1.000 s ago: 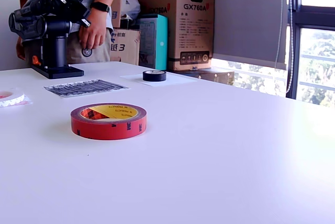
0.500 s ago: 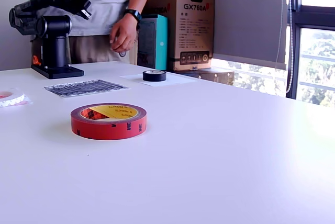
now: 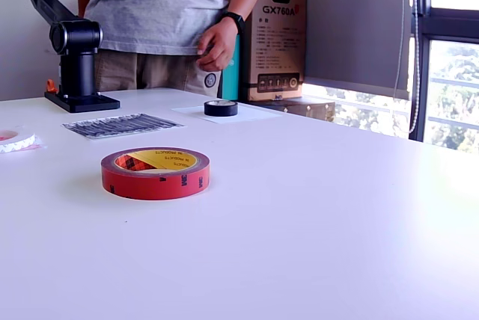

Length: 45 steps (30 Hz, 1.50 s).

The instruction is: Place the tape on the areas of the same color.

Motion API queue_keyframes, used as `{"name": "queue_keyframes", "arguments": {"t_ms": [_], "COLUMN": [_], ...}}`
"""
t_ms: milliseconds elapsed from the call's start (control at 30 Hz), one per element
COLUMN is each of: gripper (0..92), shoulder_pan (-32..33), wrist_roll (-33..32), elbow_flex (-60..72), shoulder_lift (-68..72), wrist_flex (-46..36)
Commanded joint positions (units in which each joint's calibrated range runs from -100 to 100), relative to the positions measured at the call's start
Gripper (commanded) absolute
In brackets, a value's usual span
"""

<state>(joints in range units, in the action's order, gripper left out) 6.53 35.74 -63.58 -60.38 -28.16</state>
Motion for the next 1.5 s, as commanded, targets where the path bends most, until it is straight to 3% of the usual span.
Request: {"name": "queue_keyframes", "arguments": {"t_ms": [0, 133, 333, 700, 933, 1300, 1467], "gripper": [0.3, 0.5, 0.5, 0.2, 0.2, 0.2, 0.1], "shoulder_pan": [0.82, 1.93, 2.09, 2.40, 2.40, 6.67, 7.77], "wrist_roll": [-0.30, -1.45, -12.33, -18.72, -18.64, -17.98, -17.98], "elbow_flex": [26.55, 36.55, 45.73, 45.45, 36.10, 22.10, 16.29], "shoulder_lift": [19.69, 25.21, 31.10, 34.28, 40.27, 46.53, 47.19], "wrist_flex": [-24.15, -34.68, -39.77, -52.75, -50.63, -27.80, -22.97]}}
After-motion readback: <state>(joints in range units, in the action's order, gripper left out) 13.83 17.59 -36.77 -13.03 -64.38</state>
